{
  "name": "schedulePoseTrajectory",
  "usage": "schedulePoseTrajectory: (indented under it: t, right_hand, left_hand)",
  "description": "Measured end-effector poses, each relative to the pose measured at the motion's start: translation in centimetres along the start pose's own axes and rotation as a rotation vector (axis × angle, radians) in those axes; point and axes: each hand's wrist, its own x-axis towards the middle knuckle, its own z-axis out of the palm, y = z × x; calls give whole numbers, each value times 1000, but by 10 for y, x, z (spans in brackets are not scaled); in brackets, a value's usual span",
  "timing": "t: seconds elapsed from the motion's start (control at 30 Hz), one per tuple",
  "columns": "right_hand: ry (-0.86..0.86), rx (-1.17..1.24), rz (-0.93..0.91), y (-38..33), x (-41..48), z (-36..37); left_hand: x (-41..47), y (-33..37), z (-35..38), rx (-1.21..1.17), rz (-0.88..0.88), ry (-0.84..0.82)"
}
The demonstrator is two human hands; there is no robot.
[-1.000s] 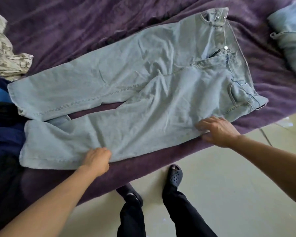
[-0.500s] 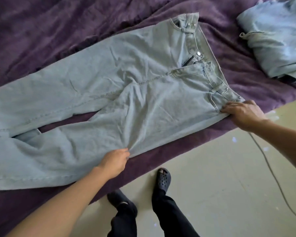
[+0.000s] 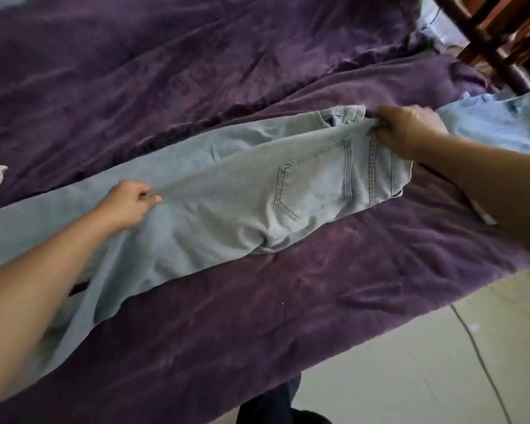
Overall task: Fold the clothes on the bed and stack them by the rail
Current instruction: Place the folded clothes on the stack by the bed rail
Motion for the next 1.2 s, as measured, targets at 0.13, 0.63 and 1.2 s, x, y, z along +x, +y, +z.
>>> schedulePoseTrajectory:
  t: [0.13,0.63,1.2]
  right_hand:
    - [-20,-86,25,-18,82,23]
    - [-304,-231,-40,-122,100,144]
    - [-220,63,-737,-413,-63,136]
  left_hand:
    - [79,-14,-8,-21,-95,86]
    - [105,-73,38,90,-77,193]
    - [-218,-250,24,362,-217,-111]
